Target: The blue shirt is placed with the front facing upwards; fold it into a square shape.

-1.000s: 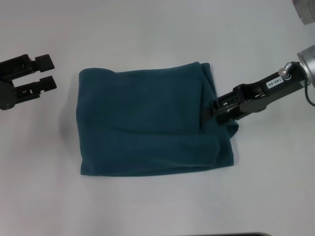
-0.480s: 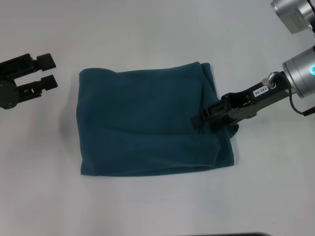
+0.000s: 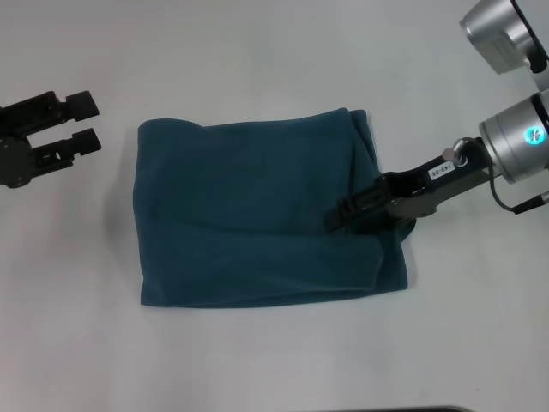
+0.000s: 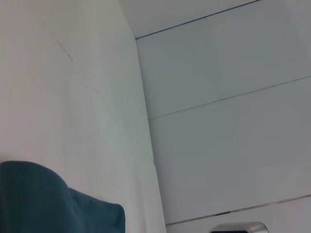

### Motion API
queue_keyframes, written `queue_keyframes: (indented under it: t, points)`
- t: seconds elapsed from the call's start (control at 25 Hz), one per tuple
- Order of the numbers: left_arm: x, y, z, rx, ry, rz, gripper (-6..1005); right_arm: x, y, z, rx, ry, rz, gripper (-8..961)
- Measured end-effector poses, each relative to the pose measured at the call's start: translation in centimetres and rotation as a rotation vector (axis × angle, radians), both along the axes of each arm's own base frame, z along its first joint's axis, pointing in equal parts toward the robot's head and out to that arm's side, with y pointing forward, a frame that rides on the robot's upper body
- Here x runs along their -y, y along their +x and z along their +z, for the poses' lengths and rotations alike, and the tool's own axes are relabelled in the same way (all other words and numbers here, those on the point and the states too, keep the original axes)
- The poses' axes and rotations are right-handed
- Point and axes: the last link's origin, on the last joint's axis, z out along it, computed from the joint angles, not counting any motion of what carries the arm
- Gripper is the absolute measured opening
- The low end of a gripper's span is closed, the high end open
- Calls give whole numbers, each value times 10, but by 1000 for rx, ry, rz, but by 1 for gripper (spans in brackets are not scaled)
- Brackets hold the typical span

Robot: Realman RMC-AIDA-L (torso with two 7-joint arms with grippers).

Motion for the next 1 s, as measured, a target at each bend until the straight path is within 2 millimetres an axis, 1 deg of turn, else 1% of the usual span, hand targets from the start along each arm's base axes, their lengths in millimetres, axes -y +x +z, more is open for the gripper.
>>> queue_keyframes:
  t: [0.36,0.6,0.76,1.0]
  points:
    - [3,-2,-2,6,1,6,734,3,-1,-13,12,0,-3,867]
    - [2,-1,-3,8,0,3,733,4,2,-15,50,-19,-6,867]
    - [2,-1,-3,9,0,1,734,2,3,-15,47,4,-15,867]
    - [1,0,-6,11,2,2,734,3,-6,-27,12,15,-7,867]
